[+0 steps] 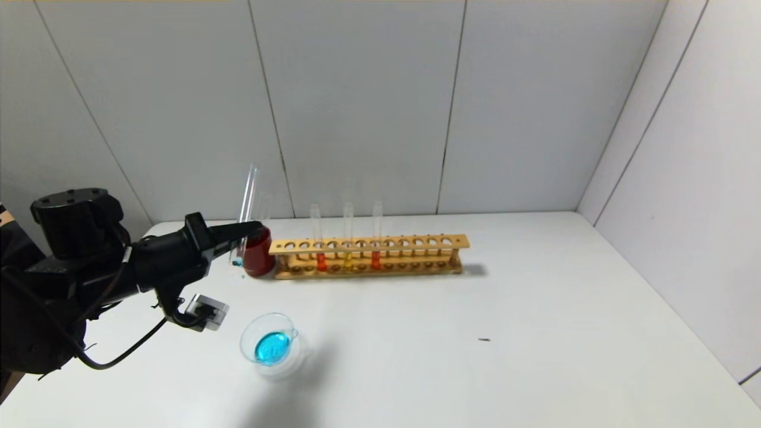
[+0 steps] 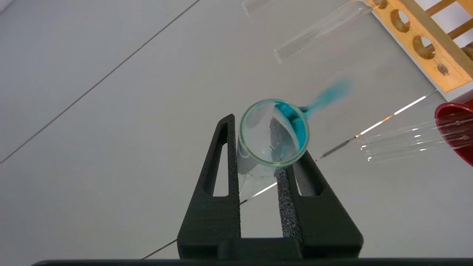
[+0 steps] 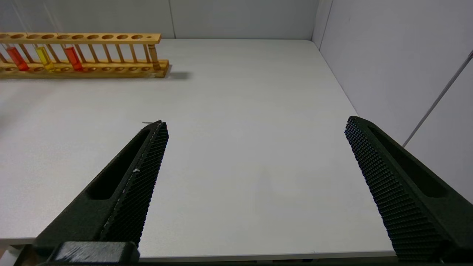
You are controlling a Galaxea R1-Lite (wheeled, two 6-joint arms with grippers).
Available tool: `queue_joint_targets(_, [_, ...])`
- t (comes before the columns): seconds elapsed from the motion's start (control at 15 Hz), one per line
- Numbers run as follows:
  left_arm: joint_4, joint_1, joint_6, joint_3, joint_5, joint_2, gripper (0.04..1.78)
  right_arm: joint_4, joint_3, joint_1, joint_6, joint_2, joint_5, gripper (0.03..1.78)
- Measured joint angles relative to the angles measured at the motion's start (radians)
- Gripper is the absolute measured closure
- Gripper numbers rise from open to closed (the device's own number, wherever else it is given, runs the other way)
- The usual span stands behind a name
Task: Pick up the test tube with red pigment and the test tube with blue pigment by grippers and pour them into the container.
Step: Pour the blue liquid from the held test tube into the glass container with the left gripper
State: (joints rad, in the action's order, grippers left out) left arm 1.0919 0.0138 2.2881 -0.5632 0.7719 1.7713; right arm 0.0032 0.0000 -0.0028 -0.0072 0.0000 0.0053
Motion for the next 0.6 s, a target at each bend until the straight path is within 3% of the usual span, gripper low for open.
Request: queue_joint_targets(0.6, [-0.008, 0.000, -0.008, 0.015, -0.007, -0.003, 1.49, 0.000, 0.000, 0.000, 0.000, 0.000, 0.000, 0.06])
